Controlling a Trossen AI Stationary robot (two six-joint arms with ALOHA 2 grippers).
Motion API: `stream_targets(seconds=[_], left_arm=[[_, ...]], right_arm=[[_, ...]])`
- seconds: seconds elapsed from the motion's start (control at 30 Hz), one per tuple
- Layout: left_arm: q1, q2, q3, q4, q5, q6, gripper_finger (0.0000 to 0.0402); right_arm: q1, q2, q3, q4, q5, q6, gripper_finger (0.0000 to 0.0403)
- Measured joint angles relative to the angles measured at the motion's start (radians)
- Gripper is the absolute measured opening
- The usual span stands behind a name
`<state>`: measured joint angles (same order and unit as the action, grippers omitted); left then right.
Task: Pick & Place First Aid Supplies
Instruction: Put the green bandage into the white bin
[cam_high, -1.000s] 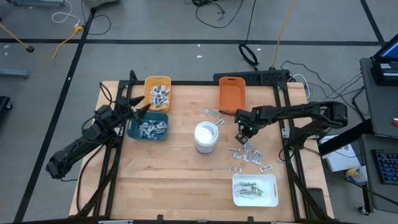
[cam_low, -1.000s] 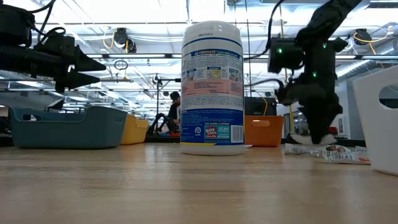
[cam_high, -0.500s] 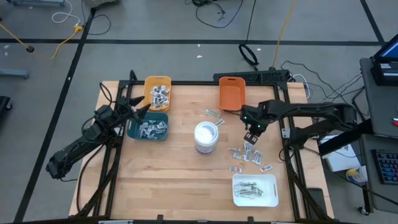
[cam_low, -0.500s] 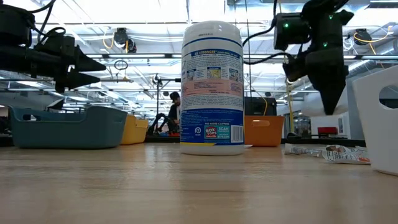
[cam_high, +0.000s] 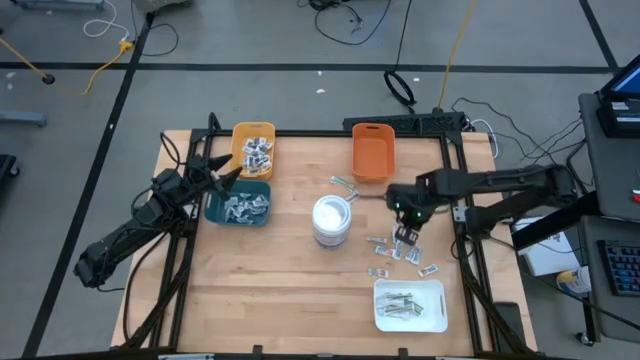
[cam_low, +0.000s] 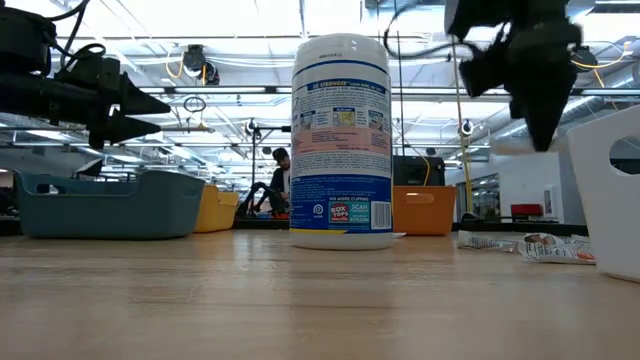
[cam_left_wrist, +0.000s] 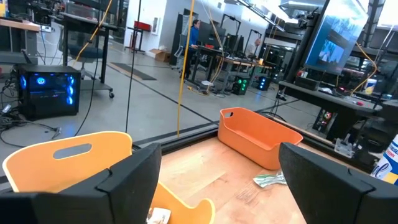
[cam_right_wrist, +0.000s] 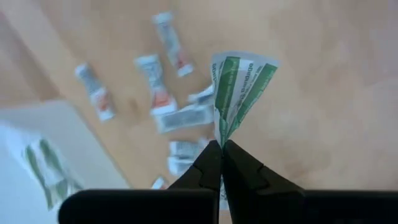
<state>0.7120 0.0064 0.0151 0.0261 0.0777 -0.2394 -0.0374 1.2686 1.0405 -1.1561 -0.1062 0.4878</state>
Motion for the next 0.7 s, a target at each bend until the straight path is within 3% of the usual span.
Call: stream_targets(seconds=[0.43, 0.7], left_arm=[[0.000, 0.000, 0.000, 0.000, 0.000, 0.000, 0.0315], [0.000, 0.000, 0.000, 0.000, 0.000, 0.000, 0.0331]], right_arm=[[0.484, 0.008, 0.020, 0.040, -0.001, 0.261, 0.0000], [0.680, 0.039, 0.021, 0.143, -0.002, 0.351, 0.0000]])
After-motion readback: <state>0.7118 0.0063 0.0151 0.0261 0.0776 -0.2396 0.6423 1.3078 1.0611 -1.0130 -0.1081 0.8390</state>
